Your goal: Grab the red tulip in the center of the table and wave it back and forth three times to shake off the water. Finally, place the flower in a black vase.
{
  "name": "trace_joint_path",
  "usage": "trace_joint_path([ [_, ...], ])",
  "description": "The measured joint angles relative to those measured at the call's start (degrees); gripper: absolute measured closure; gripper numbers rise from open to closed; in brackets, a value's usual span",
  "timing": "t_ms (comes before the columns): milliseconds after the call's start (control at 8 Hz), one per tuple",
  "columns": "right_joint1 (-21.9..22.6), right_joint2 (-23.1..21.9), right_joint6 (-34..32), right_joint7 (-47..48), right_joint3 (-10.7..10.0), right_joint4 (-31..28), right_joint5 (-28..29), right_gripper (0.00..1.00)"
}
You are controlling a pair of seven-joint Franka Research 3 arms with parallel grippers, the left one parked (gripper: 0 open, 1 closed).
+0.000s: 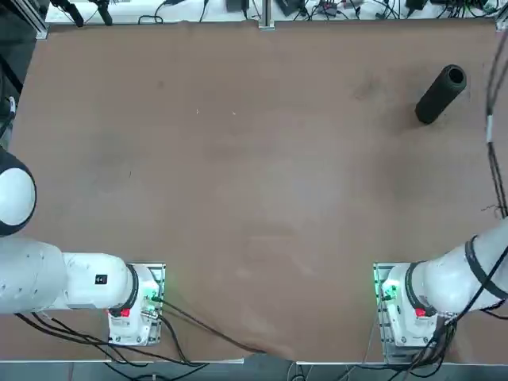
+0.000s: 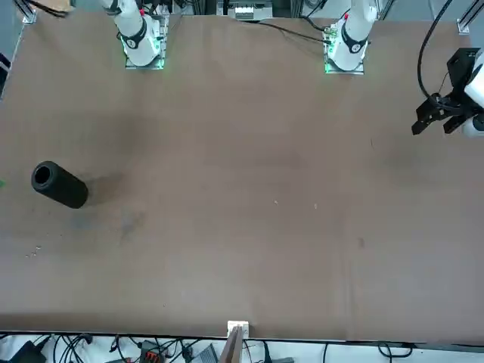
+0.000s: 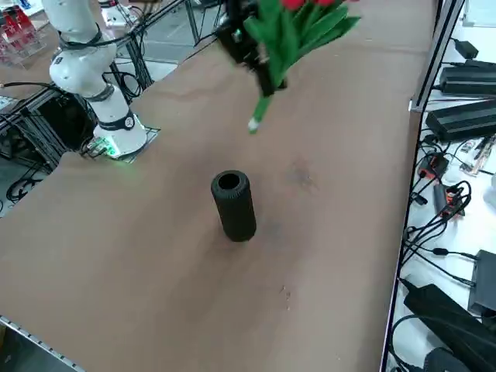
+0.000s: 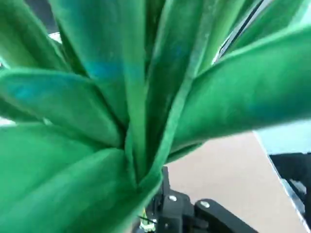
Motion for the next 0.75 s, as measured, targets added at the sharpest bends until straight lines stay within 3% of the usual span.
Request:
trace_joint_path([
  [125, -1.35, 0.00, 0.05, -2.84, 0.11, 0.00, 2.08, 0.89],
  [375, 0.64, -0.02, -0.01, -2.76, 2.75, 0.09, 2.47, 0.89],
  [625, 8.75, 0.04, -1.15, 5.22, 4.35, 0.18, -0.43, 0.89],
  [750, 14.50, 0.17, -1.66, 13.98, 4.71, 0.17, -5.57, 0.89],
])
